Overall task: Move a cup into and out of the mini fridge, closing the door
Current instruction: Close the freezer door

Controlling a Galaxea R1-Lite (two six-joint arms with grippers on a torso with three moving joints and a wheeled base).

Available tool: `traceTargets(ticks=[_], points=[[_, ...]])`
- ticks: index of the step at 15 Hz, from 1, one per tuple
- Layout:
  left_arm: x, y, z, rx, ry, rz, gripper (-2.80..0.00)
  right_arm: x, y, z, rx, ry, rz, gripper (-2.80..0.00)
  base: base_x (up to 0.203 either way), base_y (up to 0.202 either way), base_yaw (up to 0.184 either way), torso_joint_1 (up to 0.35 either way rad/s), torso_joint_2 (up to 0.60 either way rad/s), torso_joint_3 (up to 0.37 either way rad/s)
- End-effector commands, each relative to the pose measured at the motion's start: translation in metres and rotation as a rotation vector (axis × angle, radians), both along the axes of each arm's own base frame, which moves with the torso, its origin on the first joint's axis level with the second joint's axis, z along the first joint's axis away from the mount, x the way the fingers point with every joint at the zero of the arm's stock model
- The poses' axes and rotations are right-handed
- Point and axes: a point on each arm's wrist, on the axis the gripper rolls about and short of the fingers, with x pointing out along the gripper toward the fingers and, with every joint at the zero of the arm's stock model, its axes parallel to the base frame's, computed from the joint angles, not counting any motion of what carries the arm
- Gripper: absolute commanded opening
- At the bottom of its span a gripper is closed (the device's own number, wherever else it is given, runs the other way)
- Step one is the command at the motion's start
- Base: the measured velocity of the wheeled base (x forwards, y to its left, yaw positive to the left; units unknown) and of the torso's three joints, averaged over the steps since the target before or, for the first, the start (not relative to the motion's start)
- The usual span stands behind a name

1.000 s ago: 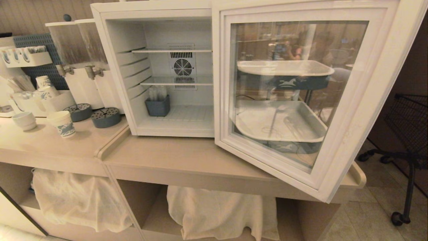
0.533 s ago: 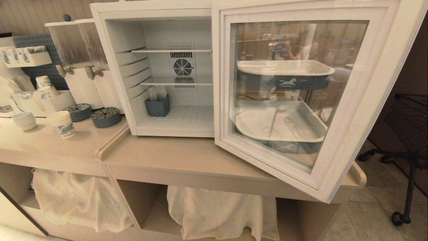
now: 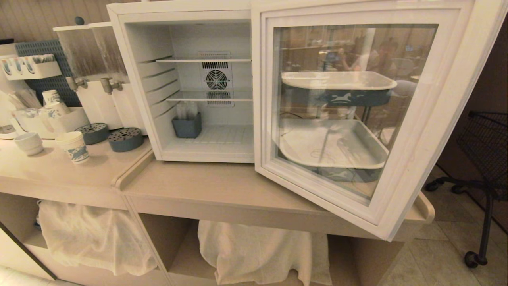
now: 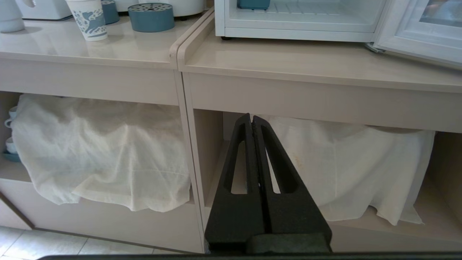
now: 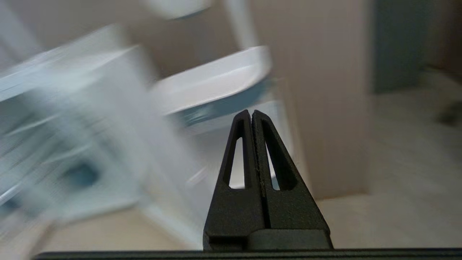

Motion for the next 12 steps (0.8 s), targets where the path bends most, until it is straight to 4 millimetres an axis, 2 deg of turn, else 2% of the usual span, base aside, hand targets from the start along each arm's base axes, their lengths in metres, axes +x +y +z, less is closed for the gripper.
traceTargets(ticks=[1, 4, 6, 7, 10, 12], points=[[0.002, 0.000, -0.005, 0.003, 0.019, 0.000, -2.80, 0.036, -0.025, -0.006, 0.014, 0.085, 0.055, -2.80, 0.000, 0.000, 0.000, 0.000, 0.00, 0.000], [0.001, 0.000, -0.005, 0.002, 0.019, 0.001, -2.80, 0.054, -0.063, -0.028, -0.002, 0.123, 0.597, -2.80, 0.000, 0.000, 0.000, 0.000, 0.00, 0.000], [0.002, 0.000, -0.005, 0.005, 0.019, 0.001, -2.80, 0.082, -0.097, -0.054, 0.056, 0.119, 0.800, -2.80, 0.000, 0.000, 0.000, 0.000, 0.00, 0.000], [0.001, 0.000, -0.005, 0.006, 0.019, 0.001, -2.80, 0.092, -0.101, -0.066, 0.038, 0.116, 0.845, -2.80, 0.000, 0.000, 0.000, 0.000, 0.00, 0.000], [0.002, 0.000, -0.005, 0.011, 0.019, 0.002, -2.80, 0.144, -0.085, -0.124, -0.145, 0.109, 1.026, -2.80, 0.000, 0.000, 0.000, 0.000, 0.00, 0.000], [0.002, 0.000, -0.005, 0.011, 0.019, 0.002, -2.80, 0.167, -0.075, -0.138, -0.175, 0.115, 1.085, -2.80, 0.000, 0.000, 0.000, 0.000, 0.00, 0.000]])
